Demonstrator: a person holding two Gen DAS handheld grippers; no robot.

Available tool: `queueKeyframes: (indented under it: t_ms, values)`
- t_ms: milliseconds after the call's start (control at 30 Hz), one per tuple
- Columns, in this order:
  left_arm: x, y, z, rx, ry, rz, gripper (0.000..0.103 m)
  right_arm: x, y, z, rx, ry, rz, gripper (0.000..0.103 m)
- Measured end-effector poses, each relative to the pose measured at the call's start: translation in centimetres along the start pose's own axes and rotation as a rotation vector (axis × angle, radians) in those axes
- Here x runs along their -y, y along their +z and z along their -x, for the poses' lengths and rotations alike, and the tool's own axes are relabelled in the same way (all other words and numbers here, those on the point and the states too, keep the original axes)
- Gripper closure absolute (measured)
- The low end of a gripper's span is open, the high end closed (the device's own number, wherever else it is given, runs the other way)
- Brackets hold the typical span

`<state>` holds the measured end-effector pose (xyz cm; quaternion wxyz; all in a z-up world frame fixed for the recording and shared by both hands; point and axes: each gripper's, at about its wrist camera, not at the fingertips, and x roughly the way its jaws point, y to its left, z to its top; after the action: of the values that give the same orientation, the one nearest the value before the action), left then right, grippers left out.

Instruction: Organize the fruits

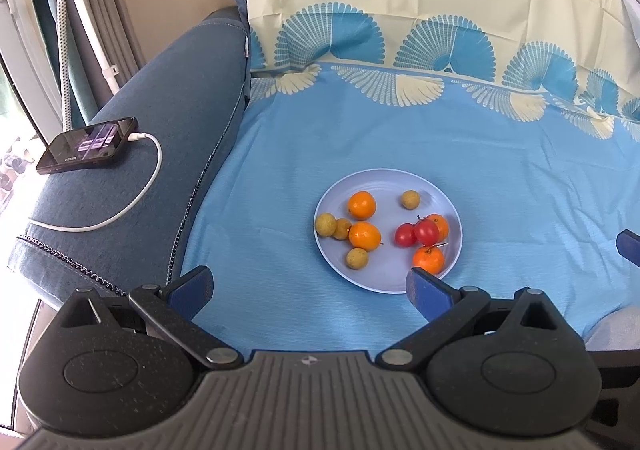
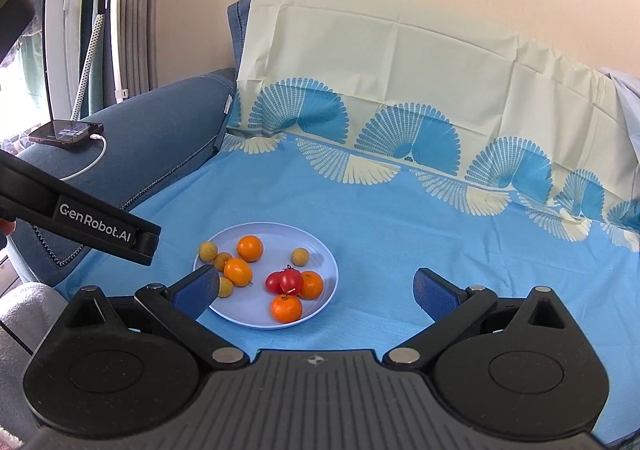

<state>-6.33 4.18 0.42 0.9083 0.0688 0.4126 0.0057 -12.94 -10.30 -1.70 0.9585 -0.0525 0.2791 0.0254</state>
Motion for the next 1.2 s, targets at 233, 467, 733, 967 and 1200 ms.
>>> queueKeyframes:
  t_ms: [233,467,733,967,1200]
  values:
    - [-0.03,0.06,-0.10,-0.004,0.003,0.002,0.000,0.08,-0.01,0.03,-0.003,0.001,-0.001,0.001]
    - [0.00,0.02,-0.11,-0.004,0.005,-0.001,0.000,0.04,-0.01,0.01,-0.001,0.001,-0.002,0.001]
    - [0.06,0.01,-0.14,-0.005,0.006,-0.002,0.000,-0.02,-0.02,-0.01,-0.002,0.000,-0.002,0.001]
    - [0.09,0.01,-0.24,-0.007,0.011,-0.002,0.000,-0.16,0.01,-0.03,-0.004,0.000,-0.002,0.001]
    - [0.00,-0.03,-0.31,-0.007,0.016,-0.003,0.000,-0.23,-0.01,-0.05,-0.003,-0.001,-0.002,0.001]
